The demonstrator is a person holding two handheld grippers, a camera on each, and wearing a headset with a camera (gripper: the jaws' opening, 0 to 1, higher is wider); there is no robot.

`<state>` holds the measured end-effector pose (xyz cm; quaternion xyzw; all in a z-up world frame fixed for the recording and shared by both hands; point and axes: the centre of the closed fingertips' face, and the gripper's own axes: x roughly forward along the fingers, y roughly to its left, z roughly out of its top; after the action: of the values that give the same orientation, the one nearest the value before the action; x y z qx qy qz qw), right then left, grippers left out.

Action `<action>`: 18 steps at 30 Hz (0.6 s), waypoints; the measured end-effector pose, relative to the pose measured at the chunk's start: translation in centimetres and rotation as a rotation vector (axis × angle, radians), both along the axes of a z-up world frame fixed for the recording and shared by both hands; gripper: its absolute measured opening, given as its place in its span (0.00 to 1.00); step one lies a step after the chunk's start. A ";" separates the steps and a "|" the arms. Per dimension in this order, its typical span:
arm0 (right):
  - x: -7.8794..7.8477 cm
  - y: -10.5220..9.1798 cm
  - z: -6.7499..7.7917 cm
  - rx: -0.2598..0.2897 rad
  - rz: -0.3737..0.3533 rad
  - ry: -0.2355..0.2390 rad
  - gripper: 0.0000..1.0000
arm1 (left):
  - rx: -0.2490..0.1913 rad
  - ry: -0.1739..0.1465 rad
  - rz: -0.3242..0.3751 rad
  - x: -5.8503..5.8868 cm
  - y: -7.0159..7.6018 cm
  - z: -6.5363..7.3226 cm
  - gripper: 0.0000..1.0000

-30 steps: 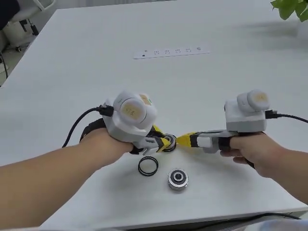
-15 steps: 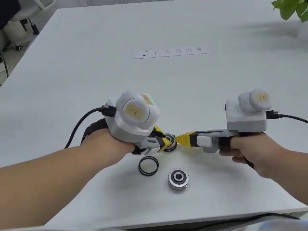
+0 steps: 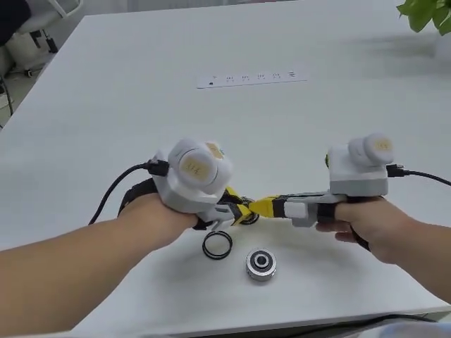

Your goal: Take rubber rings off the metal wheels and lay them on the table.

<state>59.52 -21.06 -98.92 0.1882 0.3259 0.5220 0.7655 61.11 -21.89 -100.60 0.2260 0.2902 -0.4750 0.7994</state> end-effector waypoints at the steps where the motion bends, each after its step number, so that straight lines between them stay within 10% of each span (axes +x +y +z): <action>1: -0.2 0.1 0.3 0.021 0.008 0.008 0.00 | -0.001 0.000 0.001 0.0 0.0 0.0 0.13; 18: 0.2 -0.9 -0.7 -0.016 -0.012 0.007 0.00 | -0.001 0.008 -0.003 -0.1 0.0 0.0 0.14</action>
<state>59.67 -21.94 -99.62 0.1858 0.3317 0.5141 0.7689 61.03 -21.86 -100.63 0.2241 0.2930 -0.4771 0.7977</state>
